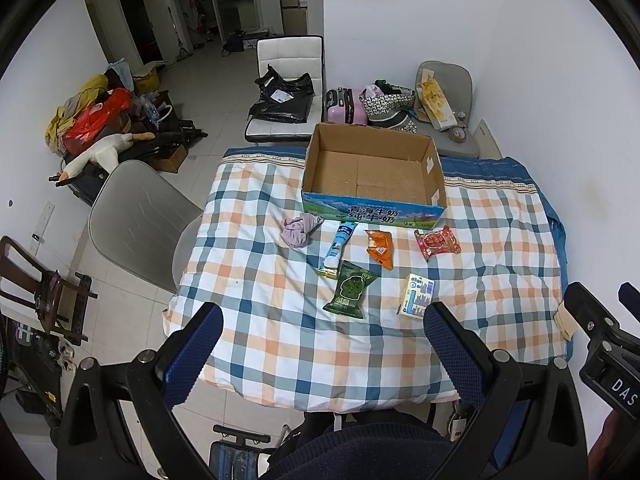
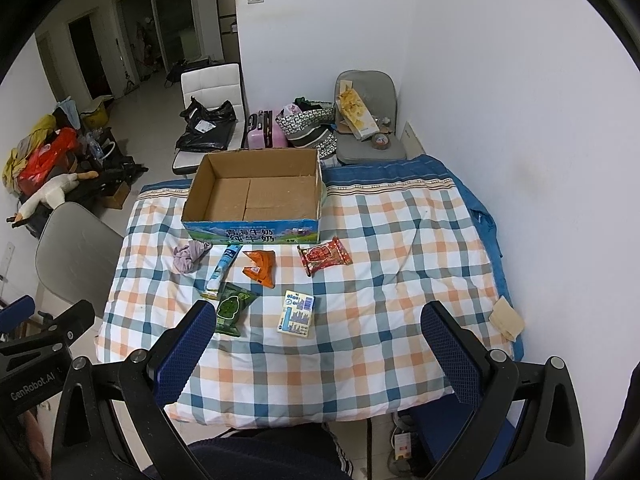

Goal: Organize soft objects

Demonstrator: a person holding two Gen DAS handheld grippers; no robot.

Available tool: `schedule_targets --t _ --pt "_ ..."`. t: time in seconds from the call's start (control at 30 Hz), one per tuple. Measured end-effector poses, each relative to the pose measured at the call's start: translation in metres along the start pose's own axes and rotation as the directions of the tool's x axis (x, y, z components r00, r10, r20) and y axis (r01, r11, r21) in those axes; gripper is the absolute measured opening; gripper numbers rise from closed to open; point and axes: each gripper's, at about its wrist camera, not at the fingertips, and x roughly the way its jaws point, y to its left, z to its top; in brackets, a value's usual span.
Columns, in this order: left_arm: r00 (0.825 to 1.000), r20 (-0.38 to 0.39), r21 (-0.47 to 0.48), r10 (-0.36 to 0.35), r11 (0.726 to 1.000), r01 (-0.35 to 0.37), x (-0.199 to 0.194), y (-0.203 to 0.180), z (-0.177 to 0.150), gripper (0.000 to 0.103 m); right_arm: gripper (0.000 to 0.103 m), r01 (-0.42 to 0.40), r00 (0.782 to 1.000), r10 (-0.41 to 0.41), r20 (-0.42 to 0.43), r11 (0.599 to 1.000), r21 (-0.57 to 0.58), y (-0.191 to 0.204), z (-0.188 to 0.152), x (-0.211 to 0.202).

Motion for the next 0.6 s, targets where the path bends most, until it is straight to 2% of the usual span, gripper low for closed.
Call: schedule_targets --t 0.6 --pt "1.000 0.008 -0.004 0.001 1.000 -0.001 -0.0009 0.0028 0.0084 0.103 0.103 0.002 1.000 -0.002 0.005 1.000 -0.003 0.0043 -0.0008 -0.0006"
